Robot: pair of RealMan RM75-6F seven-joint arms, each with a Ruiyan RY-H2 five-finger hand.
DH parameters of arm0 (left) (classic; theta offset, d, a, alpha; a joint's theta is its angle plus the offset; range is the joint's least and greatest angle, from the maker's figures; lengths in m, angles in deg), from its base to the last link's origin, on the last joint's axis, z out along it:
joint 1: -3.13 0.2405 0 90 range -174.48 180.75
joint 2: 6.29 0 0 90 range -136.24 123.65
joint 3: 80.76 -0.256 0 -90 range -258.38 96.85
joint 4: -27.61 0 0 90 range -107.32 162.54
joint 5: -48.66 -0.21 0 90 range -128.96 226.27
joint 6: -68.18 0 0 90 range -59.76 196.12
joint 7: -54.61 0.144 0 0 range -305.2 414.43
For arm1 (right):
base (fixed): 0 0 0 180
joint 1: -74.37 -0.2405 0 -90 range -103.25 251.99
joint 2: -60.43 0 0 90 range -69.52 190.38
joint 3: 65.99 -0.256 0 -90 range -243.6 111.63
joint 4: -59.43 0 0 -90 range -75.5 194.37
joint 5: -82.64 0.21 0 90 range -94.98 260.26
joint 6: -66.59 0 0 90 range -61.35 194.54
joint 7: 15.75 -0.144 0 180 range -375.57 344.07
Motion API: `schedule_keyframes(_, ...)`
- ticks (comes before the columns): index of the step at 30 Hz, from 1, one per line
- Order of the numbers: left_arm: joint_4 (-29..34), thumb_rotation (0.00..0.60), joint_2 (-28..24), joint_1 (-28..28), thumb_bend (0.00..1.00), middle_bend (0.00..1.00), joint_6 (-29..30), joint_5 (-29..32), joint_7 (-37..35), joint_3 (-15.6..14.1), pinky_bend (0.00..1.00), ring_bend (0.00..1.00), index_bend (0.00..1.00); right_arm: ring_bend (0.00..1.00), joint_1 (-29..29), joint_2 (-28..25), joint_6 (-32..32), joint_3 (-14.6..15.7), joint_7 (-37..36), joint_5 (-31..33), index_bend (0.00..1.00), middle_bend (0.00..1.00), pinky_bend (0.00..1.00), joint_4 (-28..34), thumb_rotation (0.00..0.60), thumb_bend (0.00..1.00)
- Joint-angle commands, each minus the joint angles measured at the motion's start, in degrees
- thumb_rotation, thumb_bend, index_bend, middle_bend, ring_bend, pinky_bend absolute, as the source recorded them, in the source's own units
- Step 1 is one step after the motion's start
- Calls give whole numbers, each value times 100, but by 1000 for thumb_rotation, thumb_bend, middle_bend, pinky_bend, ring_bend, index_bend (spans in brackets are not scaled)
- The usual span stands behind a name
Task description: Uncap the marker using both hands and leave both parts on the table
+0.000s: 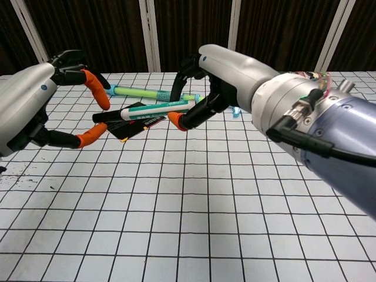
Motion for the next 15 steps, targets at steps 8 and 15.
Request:
schedule_keyframes(8, -73, 600, 44, -24, 445, 295, 41, -5, -77, -1, 66, 0, 525, 103, -10, -7, 15, 10, -44, 15, 622, 43, 79, -2, 600, 413)
schedule_keyframes(15, -113, 600, 48, -14, 467, 310, 110, 5, -175, 8, 66, 0, 543, 103, 1, -34, 20, 18, -97, 14, 621, 42, 79, 2, 600, 414)
